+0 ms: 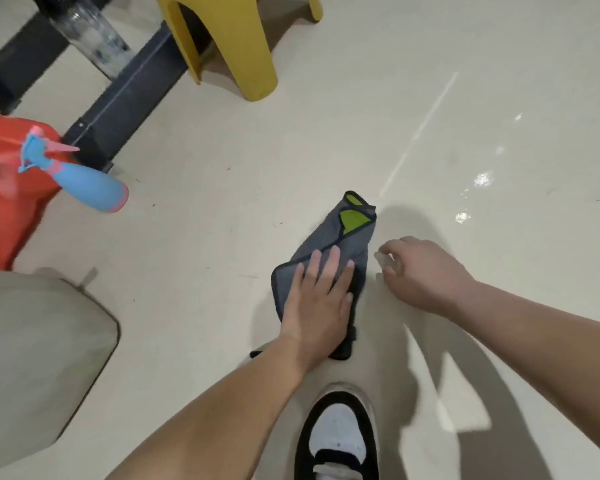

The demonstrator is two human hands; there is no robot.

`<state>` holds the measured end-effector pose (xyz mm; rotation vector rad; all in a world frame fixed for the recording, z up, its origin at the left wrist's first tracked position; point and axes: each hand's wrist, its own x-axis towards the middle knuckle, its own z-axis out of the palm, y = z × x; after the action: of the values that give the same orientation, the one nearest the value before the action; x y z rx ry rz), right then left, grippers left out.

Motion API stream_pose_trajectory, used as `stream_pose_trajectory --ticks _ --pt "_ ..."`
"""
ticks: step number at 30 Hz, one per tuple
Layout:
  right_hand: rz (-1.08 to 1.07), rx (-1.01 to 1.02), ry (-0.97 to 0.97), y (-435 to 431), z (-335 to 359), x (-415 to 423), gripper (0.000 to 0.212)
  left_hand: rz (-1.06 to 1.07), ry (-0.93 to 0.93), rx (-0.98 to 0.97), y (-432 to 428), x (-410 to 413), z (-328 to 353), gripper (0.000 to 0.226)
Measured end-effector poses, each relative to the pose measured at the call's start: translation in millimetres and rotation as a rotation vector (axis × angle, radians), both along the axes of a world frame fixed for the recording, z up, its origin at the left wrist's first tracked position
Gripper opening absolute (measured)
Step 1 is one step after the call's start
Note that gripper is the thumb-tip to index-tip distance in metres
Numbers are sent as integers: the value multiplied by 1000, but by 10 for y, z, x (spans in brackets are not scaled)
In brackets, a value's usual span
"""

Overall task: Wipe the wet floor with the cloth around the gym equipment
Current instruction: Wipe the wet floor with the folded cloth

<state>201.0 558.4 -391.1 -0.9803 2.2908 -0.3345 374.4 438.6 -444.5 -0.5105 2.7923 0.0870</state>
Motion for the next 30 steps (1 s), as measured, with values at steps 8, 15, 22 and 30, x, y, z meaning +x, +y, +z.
stream_pose_trajectory --ticks 8,15,22,30 --pt "127 68 35 -691 -5 -82 39 -134 145 101 -1276 -113 -96 49" --pt "140 164 76 -1292 -19 -349 23 362 86 110 -2469 -304 -81 54" --pt "71 166 -10 -1300 171 -444 36 523 148 -73 -2198 -609 -253 58" --pt "-248 58 84 276 106 -765 31 -127 233 153 195 -1359 -315 62"
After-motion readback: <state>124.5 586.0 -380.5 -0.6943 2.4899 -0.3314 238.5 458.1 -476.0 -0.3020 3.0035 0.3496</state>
